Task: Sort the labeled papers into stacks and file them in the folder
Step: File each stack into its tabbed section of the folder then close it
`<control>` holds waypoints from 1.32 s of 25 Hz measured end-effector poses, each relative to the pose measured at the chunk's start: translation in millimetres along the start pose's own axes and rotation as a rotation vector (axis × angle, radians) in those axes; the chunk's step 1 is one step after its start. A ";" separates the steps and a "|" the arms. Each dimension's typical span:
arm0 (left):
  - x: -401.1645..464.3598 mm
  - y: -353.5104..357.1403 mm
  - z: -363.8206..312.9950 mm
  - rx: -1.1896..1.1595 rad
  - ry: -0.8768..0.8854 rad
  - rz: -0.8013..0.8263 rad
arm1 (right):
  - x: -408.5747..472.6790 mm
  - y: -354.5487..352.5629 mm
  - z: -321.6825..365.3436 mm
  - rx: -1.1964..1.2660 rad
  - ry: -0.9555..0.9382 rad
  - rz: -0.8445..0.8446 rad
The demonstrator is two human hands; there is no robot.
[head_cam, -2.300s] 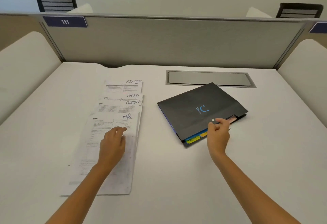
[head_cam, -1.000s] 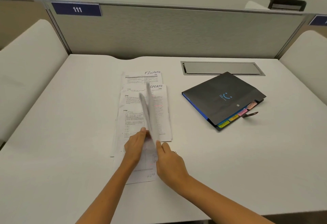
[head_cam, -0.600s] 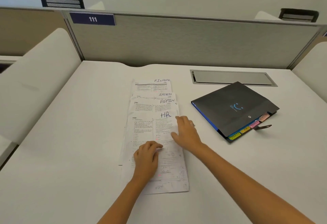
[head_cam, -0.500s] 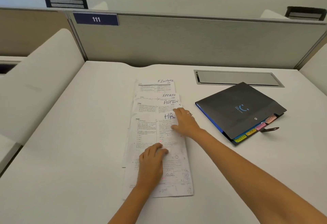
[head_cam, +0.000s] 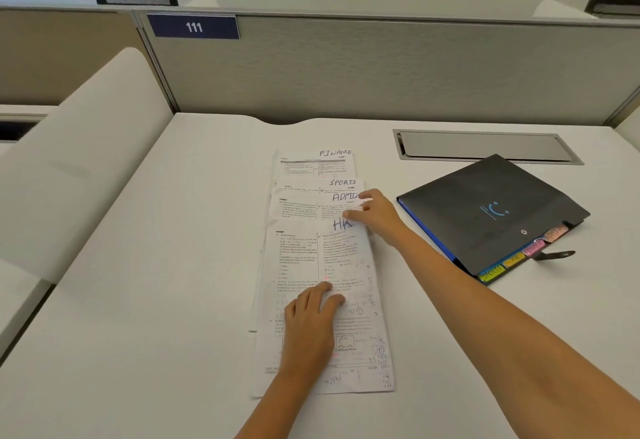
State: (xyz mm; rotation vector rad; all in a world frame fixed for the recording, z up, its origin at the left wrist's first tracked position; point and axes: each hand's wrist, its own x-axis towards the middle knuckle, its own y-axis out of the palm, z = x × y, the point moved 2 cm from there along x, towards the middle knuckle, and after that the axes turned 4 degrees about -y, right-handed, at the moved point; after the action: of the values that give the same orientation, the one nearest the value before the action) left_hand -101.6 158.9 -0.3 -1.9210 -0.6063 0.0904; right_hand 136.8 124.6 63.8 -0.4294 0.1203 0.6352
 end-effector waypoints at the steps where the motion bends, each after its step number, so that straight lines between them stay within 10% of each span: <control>1: 0.6 -0.3 0.3 0.001 0.002 -0.002 | -8.4 2.0 -0.5 0.133 -0.006 -0.022; 11: 0.7 0.1 0.9 -0.055 -0.006 -0.011 | -111.2 48.6 -34.6 -0.357 -0.389 0.088; 18: 31.6 -67.0 -5.4 -0.381 -0.506 -0.299 | -105.3 -19.2 -7.1 0.175 -0.014 0.173; 21: 75.6 -100.7 -18.0 -0.897 -0.671 -0.042 | -109.3 -73.7 5.0 0.347 -0.005 0.100; 25: 112.9 -101.9 -82.0 -1.374 -0.473 0.542 | -119.1 -144.6 16.2 0.470 -0.039 -0.064; 33: 176.9 -77.9 -211.2 -1.262 -0.148 0.312 | -133.4 -243.6 38.9 0.352 -0.404 -0.316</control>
State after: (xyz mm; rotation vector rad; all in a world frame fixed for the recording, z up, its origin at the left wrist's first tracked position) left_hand 93.3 84.6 195.7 -3.2525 -0.4745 0.0448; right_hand 174.7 -107.7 216.4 0.0274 -0.2161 0.3681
